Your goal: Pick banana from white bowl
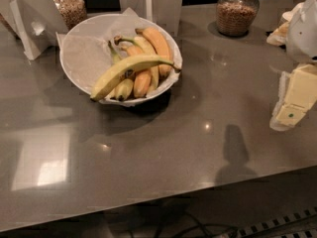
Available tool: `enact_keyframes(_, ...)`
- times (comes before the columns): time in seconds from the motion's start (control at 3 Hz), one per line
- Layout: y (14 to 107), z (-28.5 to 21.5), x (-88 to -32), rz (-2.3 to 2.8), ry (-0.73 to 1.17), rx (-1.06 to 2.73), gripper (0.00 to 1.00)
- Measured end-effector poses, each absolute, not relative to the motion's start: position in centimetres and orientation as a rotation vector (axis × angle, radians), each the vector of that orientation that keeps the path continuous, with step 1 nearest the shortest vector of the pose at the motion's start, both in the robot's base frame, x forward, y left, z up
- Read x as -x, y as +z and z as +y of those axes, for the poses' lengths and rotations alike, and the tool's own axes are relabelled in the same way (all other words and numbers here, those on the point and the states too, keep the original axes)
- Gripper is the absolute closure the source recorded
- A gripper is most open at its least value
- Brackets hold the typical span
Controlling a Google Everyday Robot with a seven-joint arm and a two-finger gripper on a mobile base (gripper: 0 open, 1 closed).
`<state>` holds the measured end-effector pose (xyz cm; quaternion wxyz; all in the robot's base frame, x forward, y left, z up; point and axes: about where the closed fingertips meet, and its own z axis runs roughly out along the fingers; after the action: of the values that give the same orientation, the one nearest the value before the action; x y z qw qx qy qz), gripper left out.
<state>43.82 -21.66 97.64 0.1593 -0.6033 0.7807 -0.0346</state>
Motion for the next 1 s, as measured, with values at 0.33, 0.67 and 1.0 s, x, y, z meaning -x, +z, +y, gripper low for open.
enact_keyframes(0.33,97.6,-21.7,-43.8,2.231,-0.099,1.724,0.00)
enact_keyframes(0.67,98.1,-21.2,-44.2,2.192,-0.089,1.705,0.00)
enact_keyframes(1.0,98.8,-19.3,-45.4,2.081,-0.048,1.689,0.00)
